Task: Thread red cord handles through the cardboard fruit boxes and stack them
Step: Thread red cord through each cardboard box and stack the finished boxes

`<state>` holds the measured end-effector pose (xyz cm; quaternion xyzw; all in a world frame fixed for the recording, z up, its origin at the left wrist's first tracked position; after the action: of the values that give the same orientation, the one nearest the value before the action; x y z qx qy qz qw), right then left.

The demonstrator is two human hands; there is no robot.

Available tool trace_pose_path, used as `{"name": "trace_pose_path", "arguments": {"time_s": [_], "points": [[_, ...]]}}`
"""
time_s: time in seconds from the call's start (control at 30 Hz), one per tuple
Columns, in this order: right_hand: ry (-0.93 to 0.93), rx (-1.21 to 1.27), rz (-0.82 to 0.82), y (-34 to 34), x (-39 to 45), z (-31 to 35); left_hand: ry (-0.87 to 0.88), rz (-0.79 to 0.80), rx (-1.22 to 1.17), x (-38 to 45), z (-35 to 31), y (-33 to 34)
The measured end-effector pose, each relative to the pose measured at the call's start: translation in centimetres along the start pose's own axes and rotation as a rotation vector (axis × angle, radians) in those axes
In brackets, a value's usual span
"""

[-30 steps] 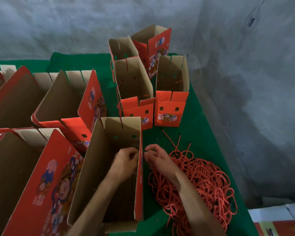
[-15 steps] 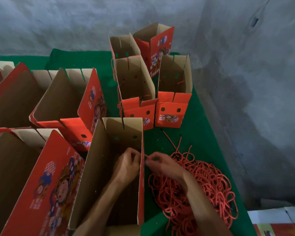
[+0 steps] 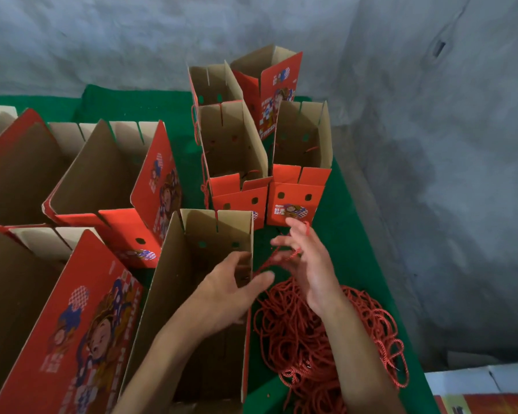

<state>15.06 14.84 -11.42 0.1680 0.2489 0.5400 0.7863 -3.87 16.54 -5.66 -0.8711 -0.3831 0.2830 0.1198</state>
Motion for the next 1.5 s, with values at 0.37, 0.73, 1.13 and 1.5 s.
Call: {"name": "trace_pose_path", "arguments": {"time_s": [0.37, 0.73, 1.13, 1.5], "points": [[0.077, -0.745, -0.442, -8.5, -1.2, -7.3, -0.144, 0.319, 0.026, -1.3, 0.6, 0.0], [-0.03, -1.558, -0.195, -8.0, -3.6, -9.7, -0.174, 0.191, 0.034, -1.0, 1.4, -0.8], [0.084, -0.597, -0.235, -7.5, -4.5, -6.6, -0.185, -0.011, -0.029, 0.5, 2.4, -2.3], [0.268, -0.218, -0.128, -6.6, -4.4, -7.2, -0.297, 0.013, -0.127, 0.7, 5.0, -1.8]]}}
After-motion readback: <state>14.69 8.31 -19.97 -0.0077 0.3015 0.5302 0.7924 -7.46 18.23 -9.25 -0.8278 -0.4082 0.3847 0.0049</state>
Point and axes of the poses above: each hand's wrist, its own x-axis towards the middle knuckle, its own y-axis out of the palm, z = x × y, the point moved 3 cm from there along x, towards the middle knuckle, and after that the axes turned 11 degrees about x, right-handed, at the moved point
